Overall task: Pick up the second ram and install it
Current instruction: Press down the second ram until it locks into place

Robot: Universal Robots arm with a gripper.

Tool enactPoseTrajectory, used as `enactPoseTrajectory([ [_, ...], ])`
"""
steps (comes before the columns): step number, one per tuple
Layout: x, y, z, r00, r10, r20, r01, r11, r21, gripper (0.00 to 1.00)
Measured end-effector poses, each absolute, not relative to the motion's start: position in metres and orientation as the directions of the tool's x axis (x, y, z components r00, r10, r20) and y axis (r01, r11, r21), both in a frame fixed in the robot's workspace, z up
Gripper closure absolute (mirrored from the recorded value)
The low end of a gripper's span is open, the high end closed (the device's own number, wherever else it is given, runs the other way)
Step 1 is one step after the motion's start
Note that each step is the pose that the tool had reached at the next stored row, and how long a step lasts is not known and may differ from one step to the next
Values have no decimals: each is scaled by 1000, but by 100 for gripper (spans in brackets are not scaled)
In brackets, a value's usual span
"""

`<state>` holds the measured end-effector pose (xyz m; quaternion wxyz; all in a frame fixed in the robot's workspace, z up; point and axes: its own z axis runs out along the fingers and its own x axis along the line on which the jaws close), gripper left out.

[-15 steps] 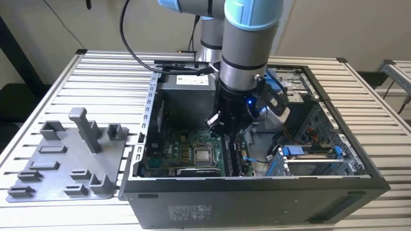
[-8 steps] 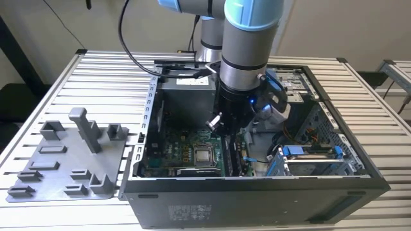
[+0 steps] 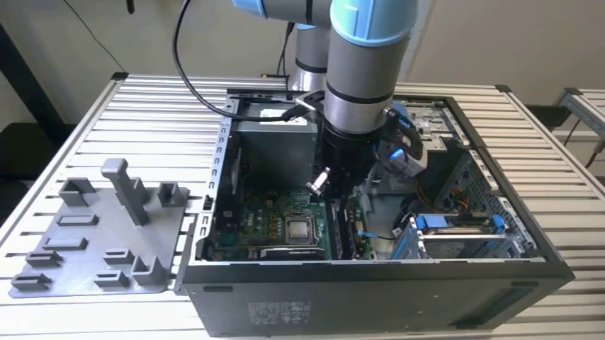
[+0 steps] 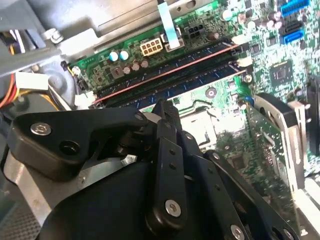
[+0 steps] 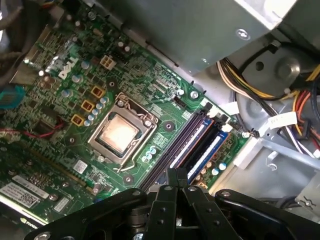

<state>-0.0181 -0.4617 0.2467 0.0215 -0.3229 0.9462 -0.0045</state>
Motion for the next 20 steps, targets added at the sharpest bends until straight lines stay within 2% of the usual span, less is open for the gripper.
enactPoseTrajectory([
  [20, -18, -462, 246, -527, -849, -38, -849, 528, -22, 89],
])
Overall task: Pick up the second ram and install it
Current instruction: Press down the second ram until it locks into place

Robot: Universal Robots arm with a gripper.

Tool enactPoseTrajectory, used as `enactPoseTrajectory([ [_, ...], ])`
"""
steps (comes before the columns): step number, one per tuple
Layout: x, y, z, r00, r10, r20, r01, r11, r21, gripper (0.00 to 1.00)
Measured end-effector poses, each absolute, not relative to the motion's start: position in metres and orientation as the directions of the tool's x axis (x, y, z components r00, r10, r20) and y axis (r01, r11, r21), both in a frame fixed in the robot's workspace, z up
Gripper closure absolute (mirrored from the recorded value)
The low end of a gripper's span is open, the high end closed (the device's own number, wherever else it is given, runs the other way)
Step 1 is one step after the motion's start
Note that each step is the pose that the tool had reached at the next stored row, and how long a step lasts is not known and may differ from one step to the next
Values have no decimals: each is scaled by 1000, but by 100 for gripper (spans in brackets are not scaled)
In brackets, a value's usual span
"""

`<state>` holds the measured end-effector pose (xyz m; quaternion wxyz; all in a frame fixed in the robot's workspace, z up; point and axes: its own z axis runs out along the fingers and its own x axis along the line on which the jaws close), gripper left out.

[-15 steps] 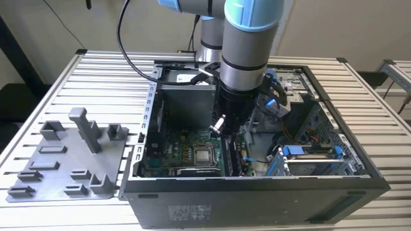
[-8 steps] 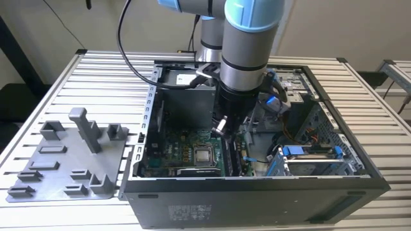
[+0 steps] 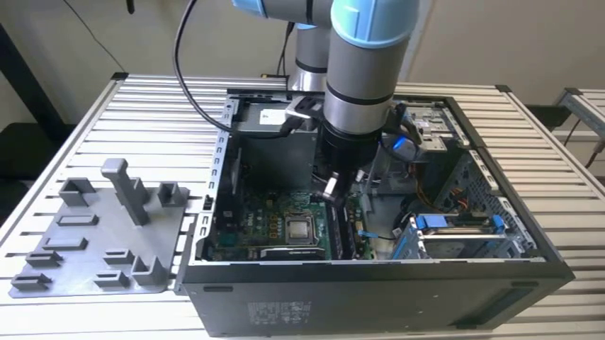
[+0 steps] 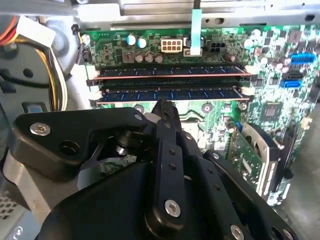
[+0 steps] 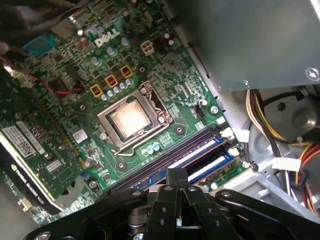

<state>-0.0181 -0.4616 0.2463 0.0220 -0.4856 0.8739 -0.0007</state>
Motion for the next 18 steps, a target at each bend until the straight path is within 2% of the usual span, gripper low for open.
enactPoseTrajectory([
  [18, -18, -462, 246, -231, -972, -38, -972, 232, -23, 89],
])
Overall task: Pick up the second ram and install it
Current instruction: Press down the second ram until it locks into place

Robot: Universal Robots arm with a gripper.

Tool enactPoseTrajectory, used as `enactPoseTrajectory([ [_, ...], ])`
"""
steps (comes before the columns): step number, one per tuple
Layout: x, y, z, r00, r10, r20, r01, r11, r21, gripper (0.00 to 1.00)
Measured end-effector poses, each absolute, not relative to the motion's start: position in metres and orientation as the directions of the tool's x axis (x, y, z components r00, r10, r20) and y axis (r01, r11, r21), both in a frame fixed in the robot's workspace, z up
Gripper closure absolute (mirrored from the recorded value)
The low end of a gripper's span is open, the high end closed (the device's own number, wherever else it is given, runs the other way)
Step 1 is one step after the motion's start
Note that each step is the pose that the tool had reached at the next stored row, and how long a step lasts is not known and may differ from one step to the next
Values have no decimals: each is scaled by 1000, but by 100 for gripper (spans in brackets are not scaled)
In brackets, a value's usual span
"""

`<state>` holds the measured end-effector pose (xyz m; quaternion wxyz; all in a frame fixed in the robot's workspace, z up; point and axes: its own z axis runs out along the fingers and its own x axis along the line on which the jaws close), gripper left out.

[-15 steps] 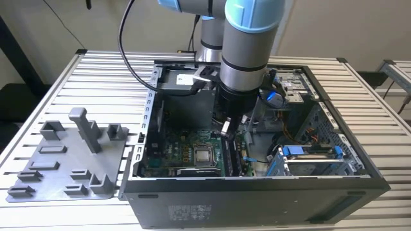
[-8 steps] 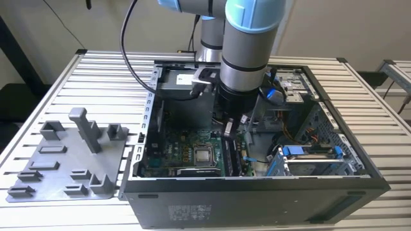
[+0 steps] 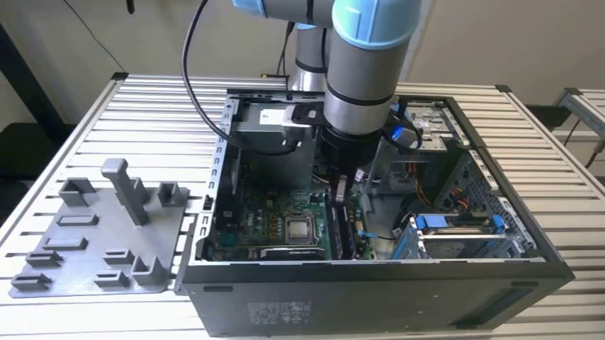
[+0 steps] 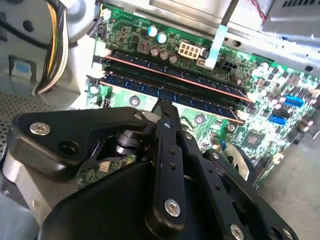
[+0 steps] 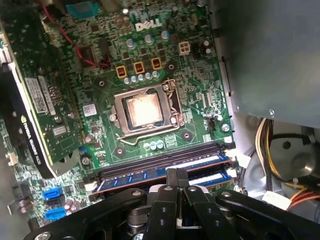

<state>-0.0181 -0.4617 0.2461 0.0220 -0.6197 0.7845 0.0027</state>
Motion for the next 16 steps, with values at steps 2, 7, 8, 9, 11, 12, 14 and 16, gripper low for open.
enactPoseTrajectory([
  [2, -18, -462, 246, -200, -979, -38, -979, 201, -23, 89],
  [7, -18, -462, 246, -131, -991, -38, -991, 132, -24, 89],
  [8, -18, -462, 246, -127, -991, -38, -991, 128, -24, 89],
  [9, -18, -462, 246, -127, -991, -38, -992, 128, -24, 89],
  [11, -18, -462, 246, -126, -991, -38, -992, 127, -24, 89],
  [12, -18, -462, 246, -126, -991, -38, -992, 127, -24, 89],
  [14, -18, -463, 246, -125, -991, -38, -992, 126, -24, 89],
  [16, -18, -464, 246, -119, -992, -38, -993, 120, -24, 89],
])
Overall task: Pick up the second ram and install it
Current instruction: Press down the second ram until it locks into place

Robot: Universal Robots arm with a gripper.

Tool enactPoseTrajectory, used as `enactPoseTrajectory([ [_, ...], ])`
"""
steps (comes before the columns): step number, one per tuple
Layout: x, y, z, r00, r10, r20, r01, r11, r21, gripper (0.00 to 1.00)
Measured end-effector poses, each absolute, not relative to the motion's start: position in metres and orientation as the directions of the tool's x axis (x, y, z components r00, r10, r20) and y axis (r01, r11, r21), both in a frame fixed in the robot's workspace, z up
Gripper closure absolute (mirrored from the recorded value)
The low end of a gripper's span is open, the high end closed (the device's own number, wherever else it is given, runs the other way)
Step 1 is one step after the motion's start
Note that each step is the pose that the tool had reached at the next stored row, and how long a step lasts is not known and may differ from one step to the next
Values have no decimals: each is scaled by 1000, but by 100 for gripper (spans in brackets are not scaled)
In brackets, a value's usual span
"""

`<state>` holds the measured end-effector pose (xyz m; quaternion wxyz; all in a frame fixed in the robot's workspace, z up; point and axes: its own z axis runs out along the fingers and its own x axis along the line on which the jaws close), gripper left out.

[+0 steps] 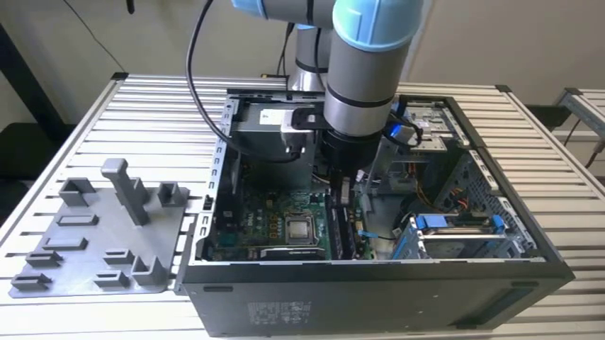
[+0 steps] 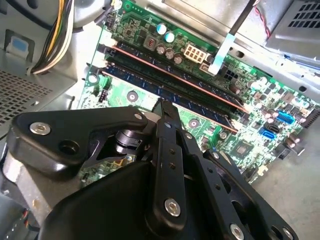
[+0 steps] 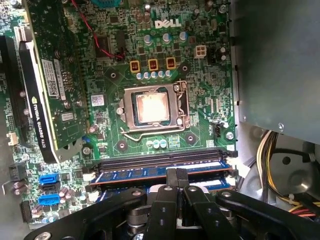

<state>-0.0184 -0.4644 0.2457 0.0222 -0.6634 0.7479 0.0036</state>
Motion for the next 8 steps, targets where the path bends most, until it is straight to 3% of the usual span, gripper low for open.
enactPoseTrajectory([
  [8, -18, -468, 243, -66, -997, -38, -997, 67, -24, 89],
])
